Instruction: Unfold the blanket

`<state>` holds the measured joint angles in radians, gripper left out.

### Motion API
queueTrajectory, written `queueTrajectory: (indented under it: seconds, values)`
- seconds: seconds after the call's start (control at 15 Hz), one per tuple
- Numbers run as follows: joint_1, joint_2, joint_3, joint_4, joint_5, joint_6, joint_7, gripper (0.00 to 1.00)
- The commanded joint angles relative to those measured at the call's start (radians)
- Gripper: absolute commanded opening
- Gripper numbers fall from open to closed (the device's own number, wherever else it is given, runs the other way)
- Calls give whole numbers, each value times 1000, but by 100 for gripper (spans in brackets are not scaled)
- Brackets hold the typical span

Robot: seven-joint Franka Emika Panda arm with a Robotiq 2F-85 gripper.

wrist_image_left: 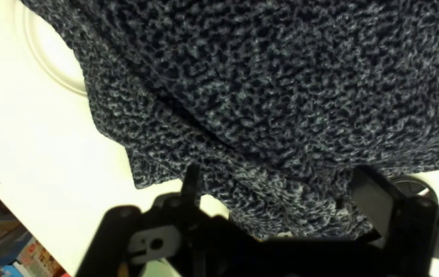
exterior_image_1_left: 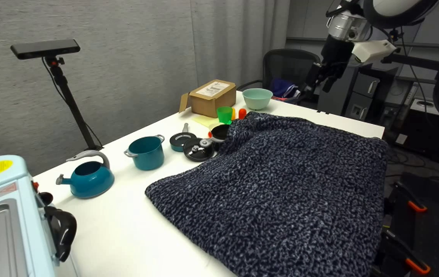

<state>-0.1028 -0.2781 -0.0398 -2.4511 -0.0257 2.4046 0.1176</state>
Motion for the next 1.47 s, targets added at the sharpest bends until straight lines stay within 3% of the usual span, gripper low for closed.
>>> queueTrajectory:
  seconds: [0.0,0.6,1.0,1.4]
  values:
    - [9,7,-3,11,-1,-8,-11,100]
    - [12,18,-5,20,-1,-11,-27,100]
    - [36,124,-13,87,-11,-57,-221,100]
    - [49,249,18,172,-164,52,-260,100]
